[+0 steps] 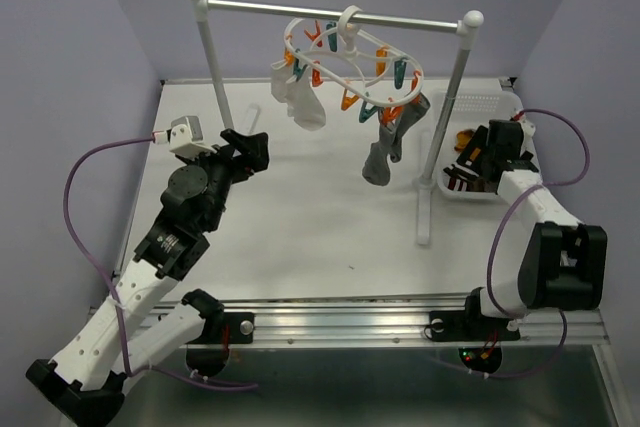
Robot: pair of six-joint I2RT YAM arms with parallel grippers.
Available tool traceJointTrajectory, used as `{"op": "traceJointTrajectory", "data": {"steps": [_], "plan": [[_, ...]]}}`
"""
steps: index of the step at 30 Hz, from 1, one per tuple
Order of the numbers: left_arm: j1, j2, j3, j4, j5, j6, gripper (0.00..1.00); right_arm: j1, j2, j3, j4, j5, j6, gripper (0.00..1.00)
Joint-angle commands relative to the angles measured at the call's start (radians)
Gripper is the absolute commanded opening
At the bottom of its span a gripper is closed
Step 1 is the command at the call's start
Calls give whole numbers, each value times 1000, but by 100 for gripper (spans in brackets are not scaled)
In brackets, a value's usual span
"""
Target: Clip the socks to the hanger
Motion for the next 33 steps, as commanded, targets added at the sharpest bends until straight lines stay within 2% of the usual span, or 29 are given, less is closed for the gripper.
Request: {"op": "traceJointTrajectory", "data": {"steps": [1,6,9,14,17,19,24,27,33], "plan": [[2,17,-16,113,-96,80,99,-26,127,142,134,-25,-41,99],[2,23,-38,127,-157,89,99,-69,270,230,175,-40,-101,89],[2,4,-67,156,-174,89,99,-78,352,284,180,-25,-135,80],[9,-20,-92,172,-248,68,99,-87,460,342,197,3,-149,77],[12,-17,-79,162,-254,68,99,-87,483,357,212,2,-144,46],[12,-17,-76,155,-246,60,99,-87,471,351,221,-6,-149,26],[14,-17,-76,161,-253,45,99,-87,332,288,289,-15,-196,11],[17,-13,-66,162,-228,38,99,-87,258,252,287,-11,-221,7],[17,0,-53,141,-219,-11,99,-87,40,199,310,-80,-247,7]]}}
